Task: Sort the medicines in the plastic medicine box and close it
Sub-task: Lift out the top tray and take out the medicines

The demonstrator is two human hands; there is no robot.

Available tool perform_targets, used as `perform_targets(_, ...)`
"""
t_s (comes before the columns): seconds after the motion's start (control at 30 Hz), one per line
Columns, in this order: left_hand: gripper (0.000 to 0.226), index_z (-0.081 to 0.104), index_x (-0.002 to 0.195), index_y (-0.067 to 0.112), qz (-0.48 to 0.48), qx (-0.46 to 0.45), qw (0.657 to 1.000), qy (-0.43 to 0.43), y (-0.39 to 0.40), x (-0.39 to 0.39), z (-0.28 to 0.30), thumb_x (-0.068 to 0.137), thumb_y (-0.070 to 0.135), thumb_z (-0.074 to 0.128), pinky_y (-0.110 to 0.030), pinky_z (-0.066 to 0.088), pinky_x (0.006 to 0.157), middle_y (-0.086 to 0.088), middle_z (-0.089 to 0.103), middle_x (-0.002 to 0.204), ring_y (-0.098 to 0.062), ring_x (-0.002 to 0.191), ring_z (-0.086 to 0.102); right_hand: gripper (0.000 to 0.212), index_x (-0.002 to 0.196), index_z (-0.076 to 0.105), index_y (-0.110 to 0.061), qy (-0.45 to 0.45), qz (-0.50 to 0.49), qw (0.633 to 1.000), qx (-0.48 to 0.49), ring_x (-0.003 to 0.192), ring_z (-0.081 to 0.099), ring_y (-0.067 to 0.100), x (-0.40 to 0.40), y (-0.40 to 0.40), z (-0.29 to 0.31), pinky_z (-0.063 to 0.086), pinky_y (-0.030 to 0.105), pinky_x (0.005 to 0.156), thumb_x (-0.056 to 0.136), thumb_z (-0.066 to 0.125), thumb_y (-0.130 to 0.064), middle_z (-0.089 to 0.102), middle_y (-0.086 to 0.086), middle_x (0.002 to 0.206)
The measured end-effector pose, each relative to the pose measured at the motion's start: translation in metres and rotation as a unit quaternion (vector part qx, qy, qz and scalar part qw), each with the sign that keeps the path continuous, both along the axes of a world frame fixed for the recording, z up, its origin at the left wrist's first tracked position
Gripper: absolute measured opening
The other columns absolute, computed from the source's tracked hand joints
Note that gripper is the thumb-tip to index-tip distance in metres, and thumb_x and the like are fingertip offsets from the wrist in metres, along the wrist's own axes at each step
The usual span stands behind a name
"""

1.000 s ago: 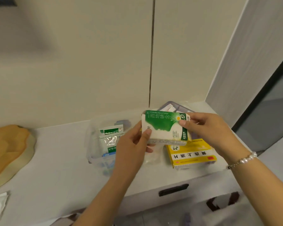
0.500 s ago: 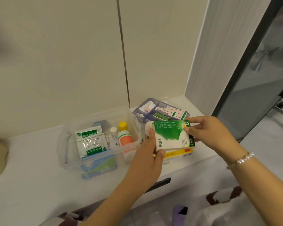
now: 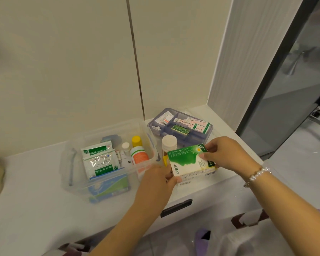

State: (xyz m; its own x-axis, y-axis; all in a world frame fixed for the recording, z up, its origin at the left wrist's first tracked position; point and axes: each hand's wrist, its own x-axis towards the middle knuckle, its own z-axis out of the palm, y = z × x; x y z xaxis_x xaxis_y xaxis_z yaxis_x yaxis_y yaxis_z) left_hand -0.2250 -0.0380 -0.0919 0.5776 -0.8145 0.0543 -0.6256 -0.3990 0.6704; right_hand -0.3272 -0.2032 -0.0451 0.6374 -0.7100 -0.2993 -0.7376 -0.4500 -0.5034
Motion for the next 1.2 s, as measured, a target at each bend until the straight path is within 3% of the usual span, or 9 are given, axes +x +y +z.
perform_targets(0.1, 0.027, 0.064, 0.102, 0.014, 0.015, 0.02, 0.999, -0.028, -0.003, -0.001, -0.004, 0.086, 0.035, 0.06, -0.016, 0.033, 0.07, -0.001, 0.063, 0.098, -0.008, 0.075, 0.045, 0.027, 0.102, 0.068, -0.012, 0.024, 0.012, 0.999, -0.027, 0.079, 0.068, 0.016, 0.004, 0.0, -0.004, 0.055, 0.029, 0.07, 0.083, 0.062, -0.031, 0.073, 0.005, 0.095)
perform_targets(0.3, 0.034, 0.066, 0.105, 0.019, 0.03, 0.018, 0.999, -0.042, -0.002, -0.001, 0.002, 0.084, 0.045, 0.058, -0.019, 0.041, 0.07, 0.003, 0.068, 0.091, -0.009, 0.073, 0.054, 0.033, 0.106, 0.066, -0.013, 0.012, -0.005, 0.998, -0.056, 0.084, 0.066, 0.018, 0.003, -0.004, -0.005, 0.052, 0.029, 0.069, 0.081, 0.064, -0.035, 0.072, 0.005, 0.098)
perform_targets(0.47, 0.033, 0.071, 0.095, 0.022, 0.041, -0.049, 0.998, -0.021, 0.011, 0.003, 0.018, 0.083, 0.048, 0.055, -0.026, 0.052, 0.07, 0.008, 0.068, 0.078, -0.011, 0.065, 0.063, 0.028, 0.101, 0.067, -0.019, -0.077, -0.033, 0.99, -0.109, 0.084, 0.062, 0.018, 0.004, 0.002, 0.002, 0.054, 0.033, 0.071, 0.079, 0.066, -0.035, 0.07, 0.0, 0.096)
perform_targets(0.63, 0.026, 0.07, 0.097, 0.026, 0.072, -0.126, 0.988, -0.045, 0.018, 0.021, 0.033, 0.085, 0.04, 0.052, -0.01, 0.042, 0.059, 0.023, 0.055, 0.069, -0.002, 0.059, 0.056, 0.022, 0.1, 0.069, -0.026, -0.209, -0.01, 0.977, -0.036, 0.075, 0.057, -0.001, 0.017, 0.015, 0.011, 0.037, 0.008, 0.057, 0.079, 0.068, -0.031, 0.063, -0.016, 0.078)
perform_targets(0.83, 0.018, 0.07, 0.098, 0.025, 0.116, -0.15, 0.979, -0.073, 0.027, 0.056, 0.039, 0.086, 0.032, 0.058, -0.008, 0.038, 0.058, 0.014, 0.063, 0.079, 0.002, 0.064, 0.055, 0.019, 0.097, 0.069, -0.028, -0.27, 0.049, 0.961, 0.021, 0.073, 0.059, -0.011, 0.049, 0.037, 0.016, 0.043, 0.003, 0.058, 0.078, 0.069, -0.032, 0.066, -0.017, 0.08)
perform_targets(0.9, 0.017, 0.069, 0.099, 0.027, 0.119, -0.128, 0.984, -0.04, 0.032, 0.072, 0.04, 0.085, 0.03, 0.059, -0.005, 0.039, 0.059, 0.013, 0.064, 0.082, 0.003, 0.068, 0.056, 0.02, 0.097, 0.069, -0.026, -0.282, 0.078, 0.956, 0.023, 0.071, 0.055, -0.019, 0.062, 0.045, 0.015, 0.04, -0.003, 0.058, 0.078, 0.069, -0.03, 0.066, -0.016, 0.08)
perform_targets(1.03, 0.015, 0.069, 0.096, 0.026, 0.106, -0.035, 0.994, 0.004, 0.044, 0.109, 0.037, 0.085, 0.029, 0.059, -0.012, 0.043, 0.062, 0.015, 0.063, 0.078, 0.002, 0.068, 0.056, 0.02, 0.099, 0.07, -0.023, -0.283, 0.13, 0.949, 0.041, 0.068, 0.06, -0.006, 0.086, 0.058, 0.01, 0.044, 0.003, 0.055, 0.079, 0.069, -0.025, 0.069, -0.008, 0.084)
perform_targets(1.2, 0.02, 0.07, 0.1, 0.025, 0.035, 0.143, 0.985, 0.084, 0.055, 0.141, 0.026, 0.085, 0.033, 0.06, -0.02, 0.041, 0.071, 0.012, 0.065, 0.091, 0.0, 0.077, 0.057, 0.02, 0.095, 0.072, -0.027, -0.223, 0.219, 0.949, -0.028, 0.082, 0.06, 0.0, 0.11, 0.069, 0.0, 0.038, 0.006, 0.07, 0.078, 0.068, -0.036, 0.072, -0.009, 0.089)
